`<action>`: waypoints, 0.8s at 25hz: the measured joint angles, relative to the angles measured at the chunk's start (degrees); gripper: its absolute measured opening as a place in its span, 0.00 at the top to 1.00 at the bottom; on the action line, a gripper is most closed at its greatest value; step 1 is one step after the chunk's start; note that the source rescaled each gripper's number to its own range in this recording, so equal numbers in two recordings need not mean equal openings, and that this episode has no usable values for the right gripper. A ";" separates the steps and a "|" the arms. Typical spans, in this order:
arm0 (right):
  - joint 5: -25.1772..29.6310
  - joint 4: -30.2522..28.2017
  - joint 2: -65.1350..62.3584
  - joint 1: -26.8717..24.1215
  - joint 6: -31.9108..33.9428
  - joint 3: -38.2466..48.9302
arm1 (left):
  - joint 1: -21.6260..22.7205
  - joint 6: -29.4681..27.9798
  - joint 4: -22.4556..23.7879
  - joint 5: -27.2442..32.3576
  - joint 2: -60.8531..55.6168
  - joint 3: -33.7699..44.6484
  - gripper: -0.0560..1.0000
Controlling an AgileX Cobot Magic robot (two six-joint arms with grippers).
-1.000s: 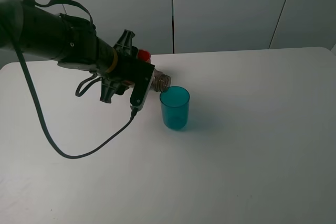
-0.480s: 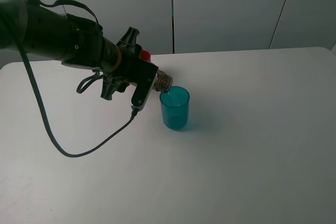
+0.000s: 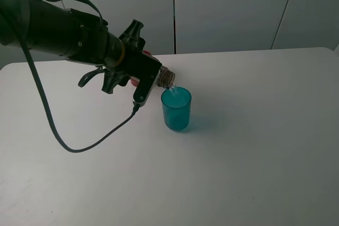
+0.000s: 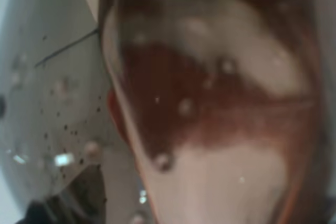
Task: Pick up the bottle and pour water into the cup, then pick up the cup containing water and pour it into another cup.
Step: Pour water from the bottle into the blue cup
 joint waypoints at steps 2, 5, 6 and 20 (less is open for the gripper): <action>0.00 0.00 0.00 0.00 0.00 0.00 | 0.00 0.00 1.23 0.88 0.00 0.06 0.93; 0.00 0.00 0.00 0.00 0.00 0.00 | 0.00 0.00 3.59 1.61 0.00 0.06 0.93; 0.00 0.00 0.00 0.00 0.00 0.00 | 0.00 0.00 4.28 1.71 0.00 0.06 0.93; 0.00 0.00 0.00 0.00 0.00 0.00 | -0.62 -1.19 9.22 1.71 -0.33 0.06 0.94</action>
